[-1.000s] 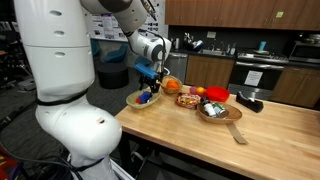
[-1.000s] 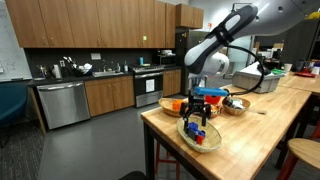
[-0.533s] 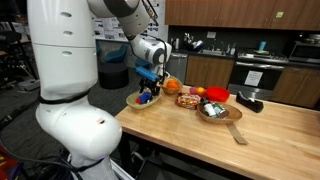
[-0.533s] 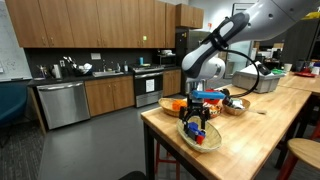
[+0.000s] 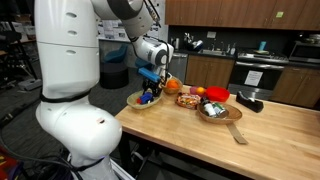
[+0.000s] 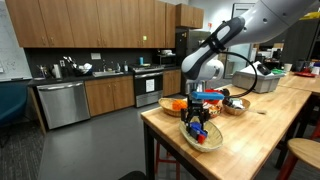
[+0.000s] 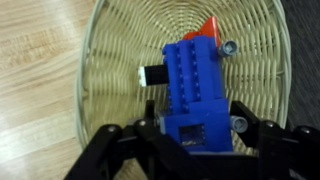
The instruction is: Move the toy car to the basket furthest from you
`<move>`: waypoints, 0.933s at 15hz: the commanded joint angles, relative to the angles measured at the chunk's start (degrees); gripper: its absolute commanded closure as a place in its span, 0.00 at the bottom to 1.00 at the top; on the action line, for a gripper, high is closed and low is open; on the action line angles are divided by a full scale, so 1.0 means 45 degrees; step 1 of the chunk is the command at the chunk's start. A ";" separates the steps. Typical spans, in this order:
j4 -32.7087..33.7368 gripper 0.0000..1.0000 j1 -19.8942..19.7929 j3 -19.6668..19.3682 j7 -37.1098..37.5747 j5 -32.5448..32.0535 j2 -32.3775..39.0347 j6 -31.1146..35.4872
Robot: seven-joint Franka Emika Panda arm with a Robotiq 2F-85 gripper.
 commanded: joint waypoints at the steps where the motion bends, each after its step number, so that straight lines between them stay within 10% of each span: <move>1: 0.0206 0.53 -0.0004 -0.0095 0.0391 -0.0338 -0.0020 -0.0131; 14: -0.0674 0.53 0.0322 0.0129 0.2317 -0.0440 -0.2043 -0.0994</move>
